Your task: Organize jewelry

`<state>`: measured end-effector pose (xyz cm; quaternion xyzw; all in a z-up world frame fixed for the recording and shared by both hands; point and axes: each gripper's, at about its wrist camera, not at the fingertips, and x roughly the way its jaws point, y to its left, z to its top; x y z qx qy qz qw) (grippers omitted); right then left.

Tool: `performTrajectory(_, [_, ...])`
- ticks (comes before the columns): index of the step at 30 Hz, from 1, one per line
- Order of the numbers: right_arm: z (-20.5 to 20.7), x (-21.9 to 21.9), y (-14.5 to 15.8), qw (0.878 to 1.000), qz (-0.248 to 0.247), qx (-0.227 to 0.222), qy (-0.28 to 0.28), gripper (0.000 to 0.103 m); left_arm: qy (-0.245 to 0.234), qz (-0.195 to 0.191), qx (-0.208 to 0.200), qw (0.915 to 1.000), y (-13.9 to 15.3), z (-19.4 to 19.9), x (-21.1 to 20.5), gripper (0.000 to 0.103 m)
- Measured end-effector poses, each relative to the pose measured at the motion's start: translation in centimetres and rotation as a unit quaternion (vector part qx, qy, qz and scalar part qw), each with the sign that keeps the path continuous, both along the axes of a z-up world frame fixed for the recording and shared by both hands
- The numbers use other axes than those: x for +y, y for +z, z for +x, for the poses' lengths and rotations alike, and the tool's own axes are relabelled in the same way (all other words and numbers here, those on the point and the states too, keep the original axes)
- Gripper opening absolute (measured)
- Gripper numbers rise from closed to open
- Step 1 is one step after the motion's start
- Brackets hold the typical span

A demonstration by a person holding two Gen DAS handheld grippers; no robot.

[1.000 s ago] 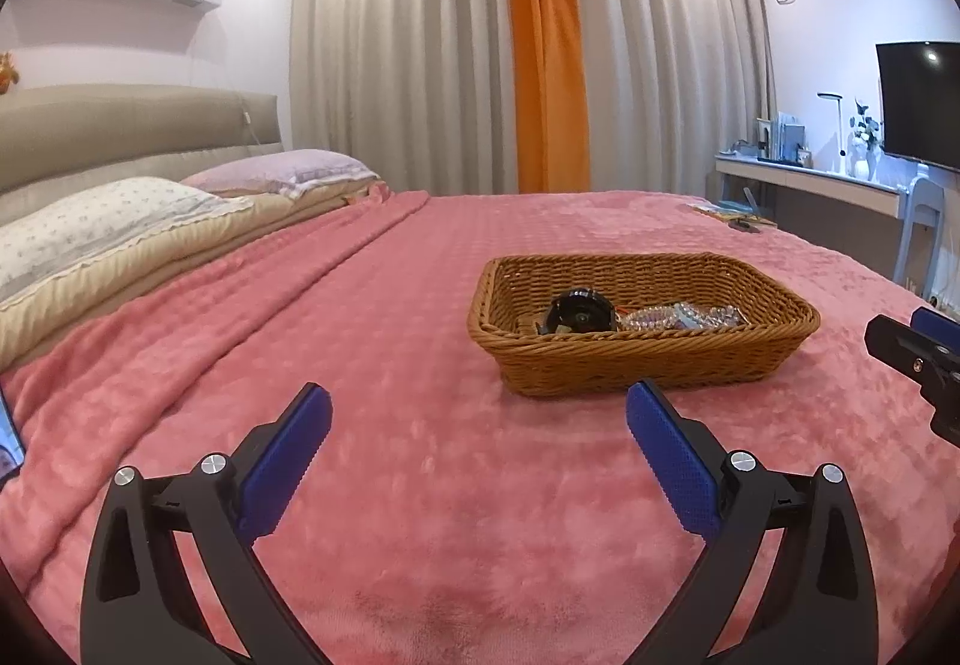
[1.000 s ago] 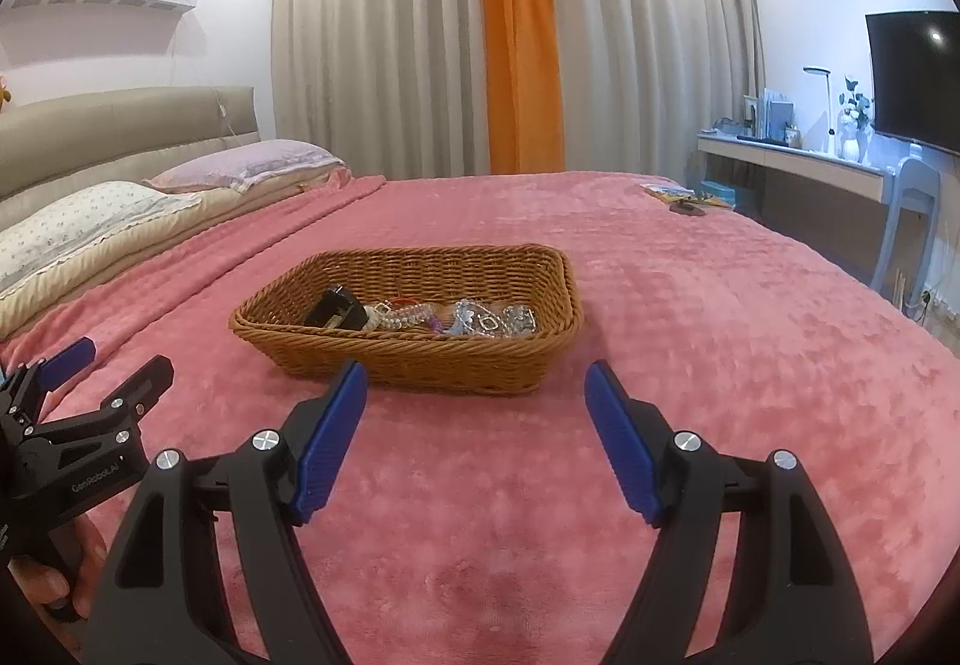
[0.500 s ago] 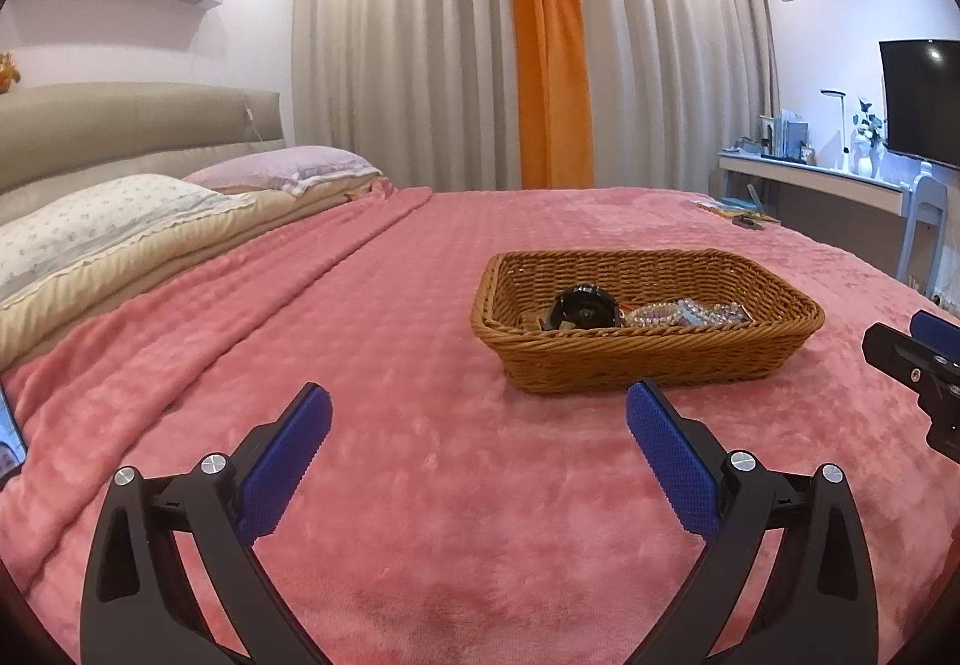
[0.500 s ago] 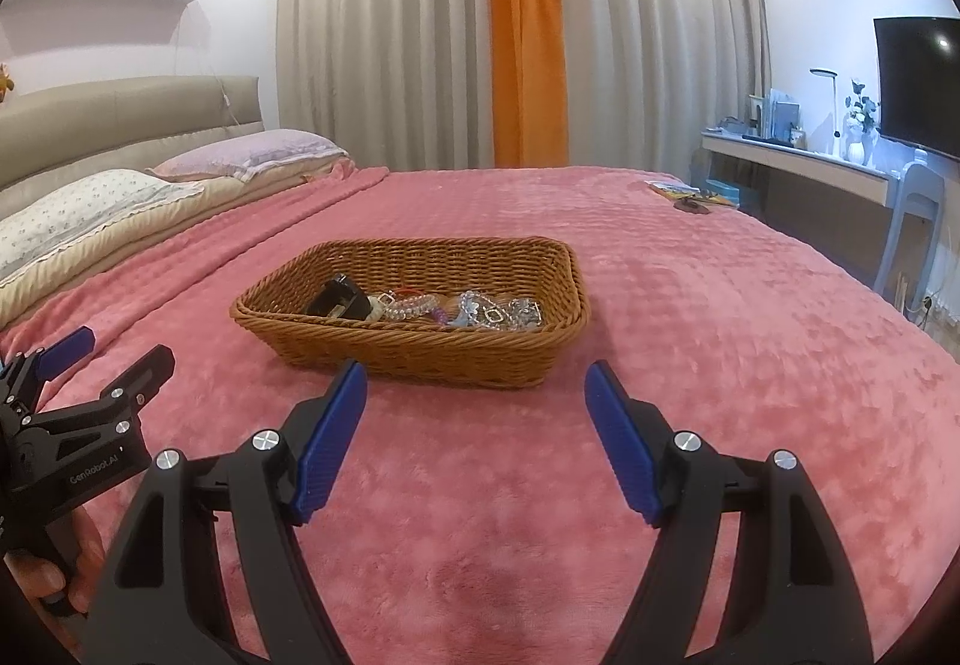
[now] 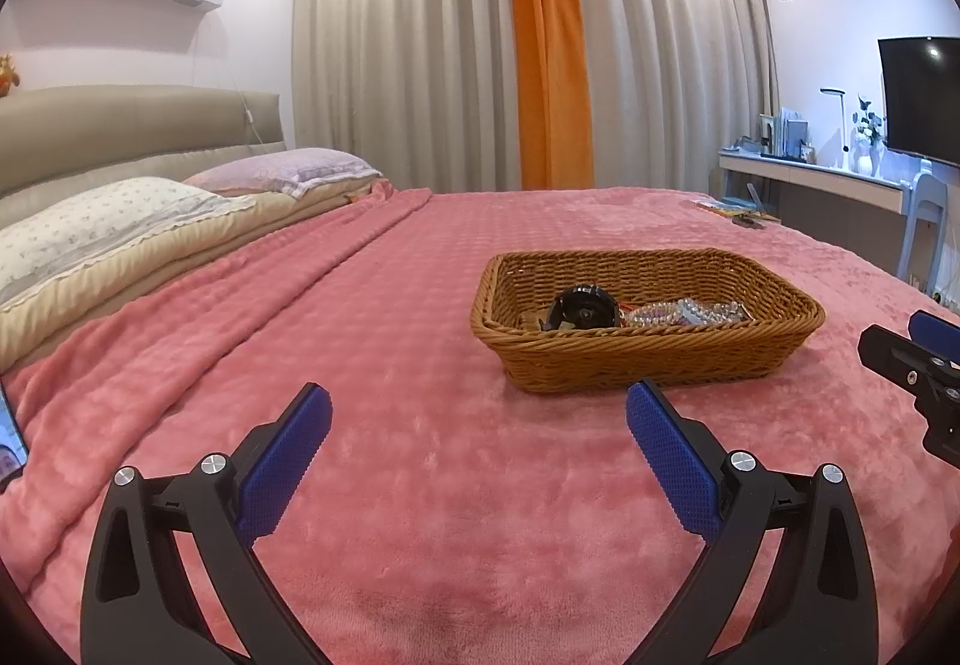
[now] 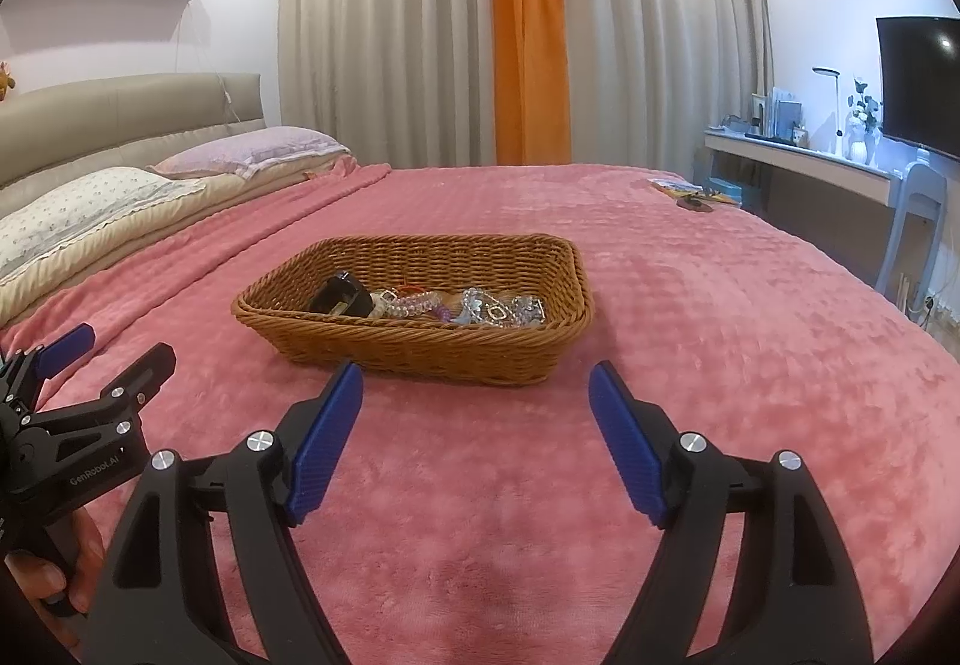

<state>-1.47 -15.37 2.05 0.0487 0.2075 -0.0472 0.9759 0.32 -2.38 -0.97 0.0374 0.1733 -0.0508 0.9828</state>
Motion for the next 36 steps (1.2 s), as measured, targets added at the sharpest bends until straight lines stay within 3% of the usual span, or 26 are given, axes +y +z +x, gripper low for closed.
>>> performTrajectory(36, [0.45,0.20,-0.23,1.000,0.000,0.010,0.003,0.078,0.001,-0.002,-0.001,1.0000,0.12,-0.15,0.18,0.095])
